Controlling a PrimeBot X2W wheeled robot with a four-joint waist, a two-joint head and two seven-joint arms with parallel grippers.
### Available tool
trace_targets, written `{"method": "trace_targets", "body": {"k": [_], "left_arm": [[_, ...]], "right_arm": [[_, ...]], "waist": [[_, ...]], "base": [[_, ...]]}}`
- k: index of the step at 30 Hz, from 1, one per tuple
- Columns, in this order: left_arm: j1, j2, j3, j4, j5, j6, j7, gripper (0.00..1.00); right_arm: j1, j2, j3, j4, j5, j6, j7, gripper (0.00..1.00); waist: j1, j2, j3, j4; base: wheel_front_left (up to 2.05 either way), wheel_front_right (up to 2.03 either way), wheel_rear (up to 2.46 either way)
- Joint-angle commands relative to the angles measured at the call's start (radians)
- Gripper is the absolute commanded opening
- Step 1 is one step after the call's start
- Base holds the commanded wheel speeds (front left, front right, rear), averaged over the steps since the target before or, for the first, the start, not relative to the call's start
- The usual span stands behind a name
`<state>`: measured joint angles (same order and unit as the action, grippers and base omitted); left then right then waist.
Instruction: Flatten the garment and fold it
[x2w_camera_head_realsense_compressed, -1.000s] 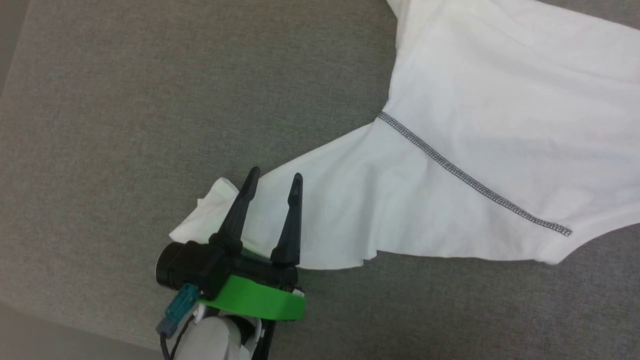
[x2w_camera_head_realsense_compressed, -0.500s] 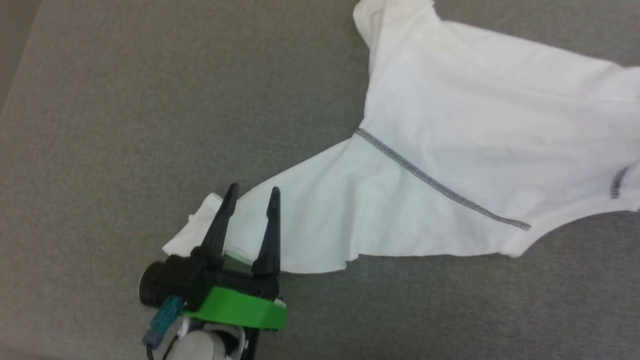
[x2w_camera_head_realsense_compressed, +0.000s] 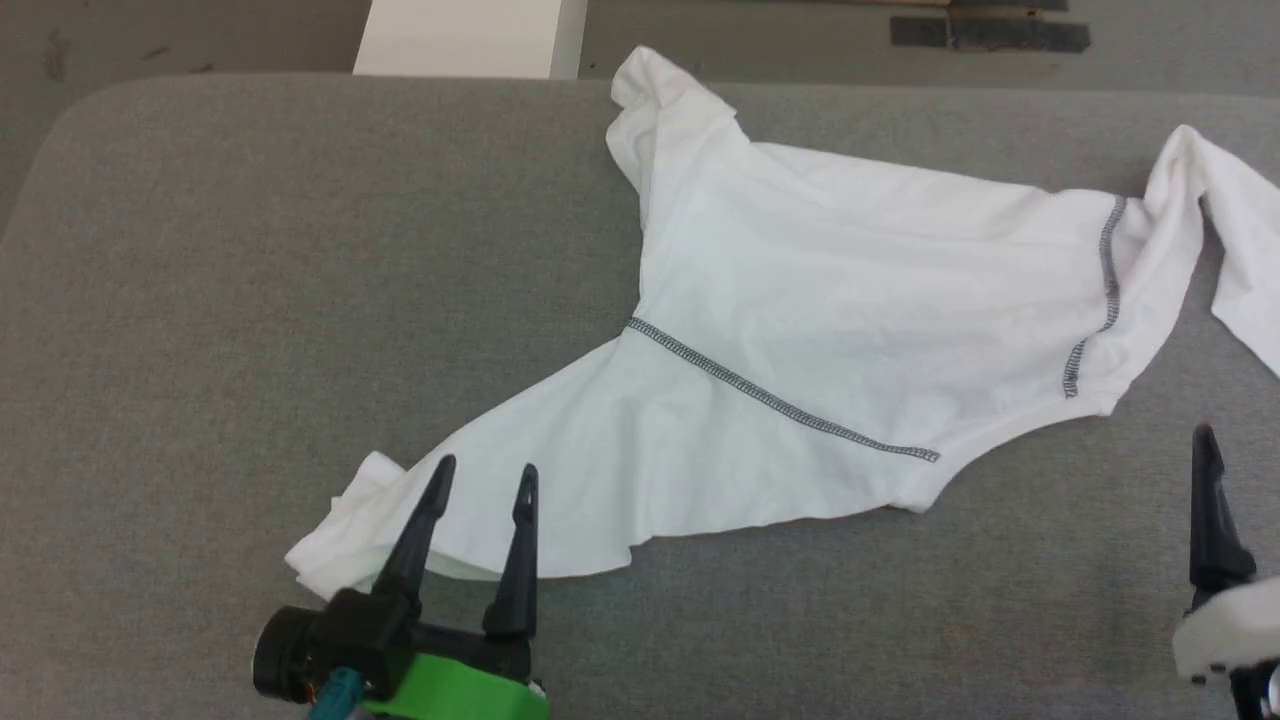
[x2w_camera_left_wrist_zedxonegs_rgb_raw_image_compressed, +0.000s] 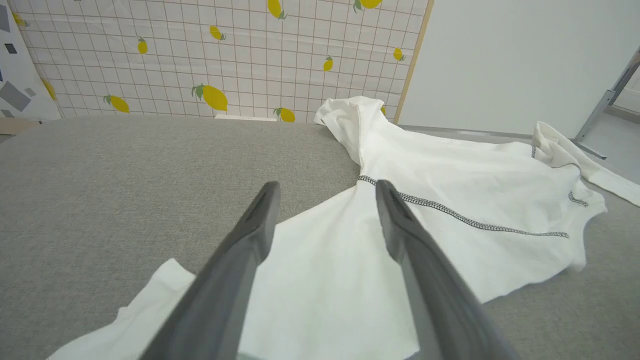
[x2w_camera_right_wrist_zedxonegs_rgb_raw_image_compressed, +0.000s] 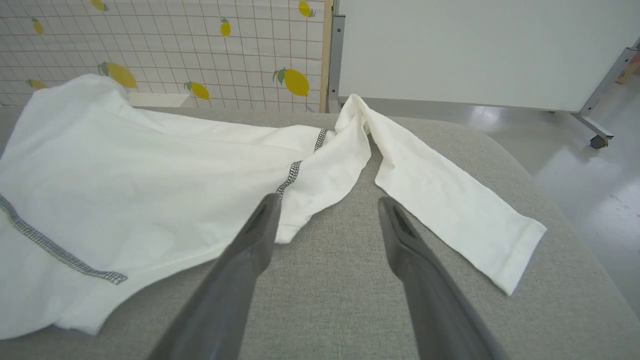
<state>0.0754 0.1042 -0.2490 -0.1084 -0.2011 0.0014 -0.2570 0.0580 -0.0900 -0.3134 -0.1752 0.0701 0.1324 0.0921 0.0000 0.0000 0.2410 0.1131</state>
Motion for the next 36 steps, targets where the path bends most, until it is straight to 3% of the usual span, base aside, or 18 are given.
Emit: {"method": "trace_targets", "body": {"k": [1,6,16,24,31,32,33,36], "left_arm": [[0.017,0.008,-0.011,0.000,0.021,0.005,-0.004,1.00],[-0.013,0.021,-0.071,-0.011,0.074,-0.008,0.041,1.00],[-0.278,0.059,-0.336,0.084,0.175,-0.123,0.320,1.00],[-0.470,0.090,-0.524,0.245,0.154,-0.132,0.463,1.00],[-0.546,0.103,-0.559,0.349,0.163,-0.132,0.492,1.00],[-0.555,0.105,-0.563,0.366,0.172,-0.130,0.495,0.58],[-0.561,0.104,-0.565,0.377,0.175,-0.128,0.491,0.00],[-0.569,0.096,-0.550,0.400,0.167,-0.106,0.460,0.00]], "right_arm": [[0.030,0.018,-0.013,-0.018,-0.007,-0.002,-0.023,1.00],[0.086,0.039,-0.023,-0.050,0.017,-0.002,-0.046,1.00],[0.033,0.040,-0.061,-0.107,0.022,-0.002,-0.038,1.00],[-0.001,0.040,-0.040,-0.107,0.049,-0.002,-0.039,1.00],[-0.021,0.040,-0.039,-0.101,0.057,-0.002,-0.049,1.00],[-0.024,0.040,-0.038,-0.100,0.058,-0.002,-0.050,1.00],[-0.026,0.040,-0.037,-0.099,0.058,-0.002,-0.052,1.00],[-0.032,0.040,-0.036,-0.093,0.059,-0.002,-0.054,1.00]], "waist": [[0.0000,0.0000,-0.036,-0.026],[0.0000,0.0000,-0.043,-0.036],[0.0000,0.0000,0.039,-0.046],[0.0000,0.0000,0.119,-0.075],[0.0000,0.0000,0.165,-0.098],[0.0000,0.0000,0.169,-0.100],[0.0000,0.0000,0.171,-0.101],[0.0000,0.0000,0.173,-0.103]], "base": [[0.00,0.00,0.00],[0.00,0.00,0.00],[0.00,0.00,0.00],[0.00,0.00,0.00],[0.00,0.00,0.00],[0.00,0.00,0.00],[0.00,0.00,0.00],[0.00,0.00,0.00]]}}
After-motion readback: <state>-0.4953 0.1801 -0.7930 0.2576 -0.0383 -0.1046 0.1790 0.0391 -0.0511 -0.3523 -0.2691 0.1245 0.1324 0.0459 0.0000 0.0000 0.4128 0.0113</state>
